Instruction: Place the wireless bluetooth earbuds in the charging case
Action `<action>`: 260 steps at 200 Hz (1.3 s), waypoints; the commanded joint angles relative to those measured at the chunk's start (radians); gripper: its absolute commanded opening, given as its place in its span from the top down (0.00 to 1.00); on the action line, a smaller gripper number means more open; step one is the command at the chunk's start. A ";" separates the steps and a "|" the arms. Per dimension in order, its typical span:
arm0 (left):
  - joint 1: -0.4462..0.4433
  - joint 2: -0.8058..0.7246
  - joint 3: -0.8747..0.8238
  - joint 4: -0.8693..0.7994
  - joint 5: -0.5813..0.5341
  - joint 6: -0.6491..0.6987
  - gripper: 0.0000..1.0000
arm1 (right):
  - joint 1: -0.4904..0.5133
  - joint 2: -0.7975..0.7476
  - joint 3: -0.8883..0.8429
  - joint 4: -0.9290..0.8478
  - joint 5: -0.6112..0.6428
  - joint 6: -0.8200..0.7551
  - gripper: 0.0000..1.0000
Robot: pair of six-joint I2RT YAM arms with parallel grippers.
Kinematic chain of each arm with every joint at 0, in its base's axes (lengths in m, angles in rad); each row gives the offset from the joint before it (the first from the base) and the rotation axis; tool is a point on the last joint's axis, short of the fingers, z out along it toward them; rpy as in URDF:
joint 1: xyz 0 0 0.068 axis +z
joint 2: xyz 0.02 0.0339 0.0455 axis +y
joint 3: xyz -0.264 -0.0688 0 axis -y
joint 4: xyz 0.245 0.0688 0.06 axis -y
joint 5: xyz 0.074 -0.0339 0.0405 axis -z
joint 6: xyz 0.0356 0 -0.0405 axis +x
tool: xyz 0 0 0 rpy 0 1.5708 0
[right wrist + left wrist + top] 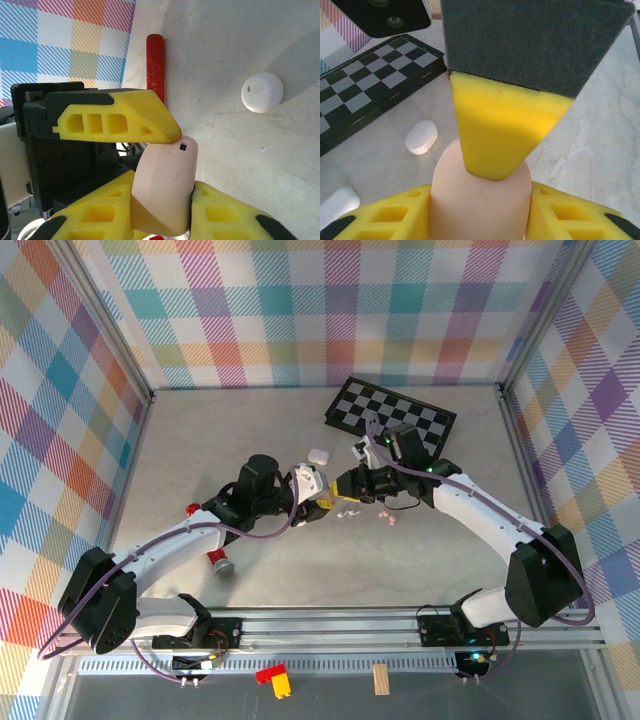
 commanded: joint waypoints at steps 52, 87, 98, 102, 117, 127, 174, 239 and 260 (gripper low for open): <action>0.025 -0.071 -0.090 0.381 0.082 -0.197 0.14 | -0.062 -0.107 -0.084 0.272 -0.159 0.209 0.79; 0.072 -0.040 -0.188 0.776 0.165 -0.398 0.13 | -0.112 -0.138 -0.179 0.627 -0.286 0.479 0.80; 0.078 -0.015 -0.204 0.883 0.194 -0.451 0.14 | -0.119 -0.138 -0.194 0.725 -0.307 0.550 0.81; 0.079 -0.005 -0.208 0.918 0.202 -0.464 0.14 | -0.119 -0.138 -0.198 0.754 -0.312 0.574 0.81; 0.080 0.024 -0.212 0.992 0.220 -0.485 0.15 | -0.122 -0.135 -0.208 0.869 -0.329 0.668 0.81; 0.080 0.041 -0.211 1.018 0.218 -0.484 0.15 | -0.122 -0.133 -0.212 0.923 -0.328 0.733 0.81; 0.080 0.130 -0.218 1.220 0.237 -0.492 0.22 | -0.121 -0.109 -0.245 1.177 -0.289 0.954 0.81; 0.080 0.159 -0.163 1.228 0.253 -0.521 0.33 | -0.119 -0.038 -0.279 1.433 -0.251 1.137 0.83; 0.080 0.164 -0.156 1.228 0.251 -0.521 0.38 | -0.119 -0.036 -0.278 1.438 -0.250 1.142 0.83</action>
